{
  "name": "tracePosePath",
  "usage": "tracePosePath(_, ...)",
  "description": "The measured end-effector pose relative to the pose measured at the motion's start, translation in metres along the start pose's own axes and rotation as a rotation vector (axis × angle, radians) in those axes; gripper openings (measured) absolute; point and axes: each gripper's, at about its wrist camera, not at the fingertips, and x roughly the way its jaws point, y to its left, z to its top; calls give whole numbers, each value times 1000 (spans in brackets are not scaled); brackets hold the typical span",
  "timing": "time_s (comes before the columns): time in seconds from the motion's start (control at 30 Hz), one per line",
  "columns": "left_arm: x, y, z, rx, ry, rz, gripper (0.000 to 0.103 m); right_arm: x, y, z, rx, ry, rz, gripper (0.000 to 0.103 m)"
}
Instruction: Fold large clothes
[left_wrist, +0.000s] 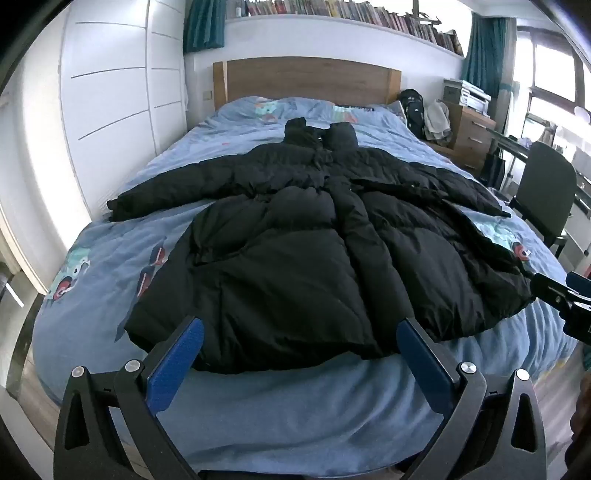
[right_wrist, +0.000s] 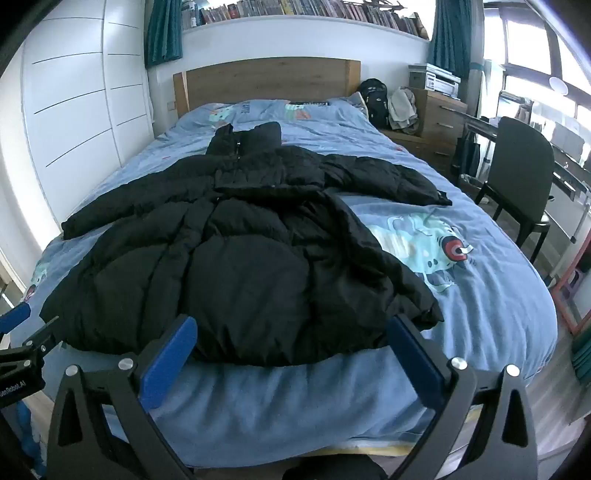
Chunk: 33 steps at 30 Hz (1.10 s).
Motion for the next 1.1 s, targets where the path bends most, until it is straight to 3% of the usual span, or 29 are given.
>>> tracePosePath(1.1,14,-1,-6,-4,33,17,102,11,-2,-6,-1,9,3,103)
